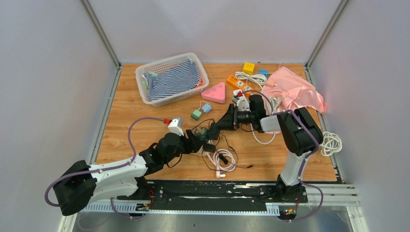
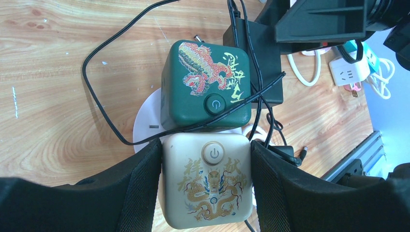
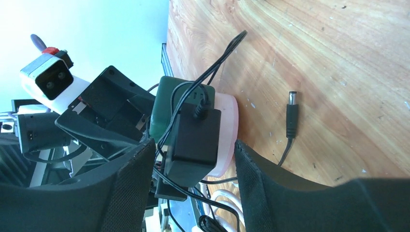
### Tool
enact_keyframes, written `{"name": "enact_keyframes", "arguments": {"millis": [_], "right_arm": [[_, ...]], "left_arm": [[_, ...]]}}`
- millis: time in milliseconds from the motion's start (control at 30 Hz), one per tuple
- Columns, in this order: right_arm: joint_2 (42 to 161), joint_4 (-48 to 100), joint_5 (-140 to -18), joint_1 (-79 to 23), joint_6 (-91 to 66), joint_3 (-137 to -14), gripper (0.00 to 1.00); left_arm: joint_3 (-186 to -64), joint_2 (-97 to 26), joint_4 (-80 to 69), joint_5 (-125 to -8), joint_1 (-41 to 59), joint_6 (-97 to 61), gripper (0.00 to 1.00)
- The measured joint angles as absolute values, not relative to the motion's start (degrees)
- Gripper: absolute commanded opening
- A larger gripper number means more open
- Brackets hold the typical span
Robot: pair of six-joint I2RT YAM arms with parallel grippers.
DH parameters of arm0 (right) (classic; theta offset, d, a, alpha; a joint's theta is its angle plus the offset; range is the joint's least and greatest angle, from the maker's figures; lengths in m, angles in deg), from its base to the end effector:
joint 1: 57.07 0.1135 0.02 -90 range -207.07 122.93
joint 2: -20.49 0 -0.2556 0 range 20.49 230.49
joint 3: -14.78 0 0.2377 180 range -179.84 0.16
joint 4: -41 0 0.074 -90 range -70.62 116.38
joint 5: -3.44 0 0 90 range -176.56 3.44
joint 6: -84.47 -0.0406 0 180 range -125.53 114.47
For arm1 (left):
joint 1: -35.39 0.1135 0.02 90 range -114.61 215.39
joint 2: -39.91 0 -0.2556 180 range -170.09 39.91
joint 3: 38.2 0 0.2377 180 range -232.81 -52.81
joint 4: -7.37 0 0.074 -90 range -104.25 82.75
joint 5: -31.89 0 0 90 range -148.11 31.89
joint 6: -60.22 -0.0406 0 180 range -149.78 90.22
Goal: Pull the plug off the socket
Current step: Remove the plug from the socket.
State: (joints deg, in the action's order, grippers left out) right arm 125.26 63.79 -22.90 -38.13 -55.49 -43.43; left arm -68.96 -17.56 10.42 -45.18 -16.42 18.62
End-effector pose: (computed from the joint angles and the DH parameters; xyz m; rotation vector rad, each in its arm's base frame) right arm 0.3030 0.1424 0.1510 -0.2534 2.2126 1.8183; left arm 0.1301 -0.1507 0.1766 -0.0923 2.0874 -0.8935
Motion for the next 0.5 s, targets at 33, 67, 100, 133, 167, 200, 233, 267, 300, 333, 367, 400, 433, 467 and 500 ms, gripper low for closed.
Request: {"name": "enact_keyframes", "arguments": {"millis": [33, 67, 100, 133, 167, 200, 233, 267, 300, 333, 367, 400, 433, 467, 500], "right_arm": [[125.5, 63.7, -23.1, -38.1, -55.5, -43.5, 0.62], [125.8, 63.6, -23.2, -38.1, -55.4, -43.5, 0.6], [125.9, 63.4, -23.2, -38.1, -55.3, -43.5, 0.6], [125.9, 63.1, -23.2, -38.0, -55.1, -43.5, 0.59], [125.9, 62.7, -23.2, -37.8, -54.9, -43.5, 0.58], [125.9, 62.4, -23.2, -37.7, -54.5, -43.6, 0.58], [125.9, 61.8, -23.3, -37.3, -54.0, -43.8, 0.58], [125.9, 61.3, -23.3, -36.7, -53.5, -44.1, 0.57], [125.9, 60.7, -23.3, -36.0, -52.9, -44.3, 0.57], [125.9, 60.2, -23.3, -35.3, -52.4, -44.5, 0.56], [125.9, 59.8, -23.3, -34.7, -52.0, -44.6, 0.55], [125.9, 59.4, -23.4, -34.1, -51.6, -44.7, 0.53], [125.9, 59.1, -23.3, -33.7, -51.3, -44.7, 0.52], [125.9, 58.8, -23.3, -33.2, -51.0, -44.7, 0.5], [125.9, 58.5, -23.3, -32.9, -50.8, -44.7, 0.48]], "left_arm": [[-69.0, -17.6, 10.4, -45.2, -16.4, 18.6, 0.0], [-69.0, -17.6, 10.4, -45.2, -16.4, 18.6, 0.0], [-69.0, -17.6, 10.4, -45.2, -16.4, 18.6, 0.0], [-69.0, -17.6, 10.4, -45.2, -16.4, 18.6, 0.0], [-69.0, -17.6, 10.5, -45.2, -16.4, 18.6, 0.0], [-69.0, -17.6, 10.5, -45.2, -16.4, 18.6, 0.0], [-69.0, -17.7, 10.5, -45.2, -16.4, 18.6, 0.0], [-69.0, -17.7, 10.5, -45.2, -16.4, 18.6, 0.0], [-69.0, -17.7, 10.5, -45.2, -16.4, 18.6, 0.0], [-69.0, -17.7, 10.5, -45.2, -16.4, 18.6, 0.0], [-69.0, -17.7, 10.5, -45.2, -16.4, 18.6, 0.0], [-69.0, -17.7, 10.5, -45.2, -16.4, 18.6, 0.0], [-69.0, -17.7, 10.5, -45.2, -16.4, 18.6, 0.0], [-69.0, -17.7, 10.5, -45.2, -16.4, 18.6, 0.0], [-69.0, -17.7, 10.5, -45.1, -16.4, 18.6, 0.0]]}}
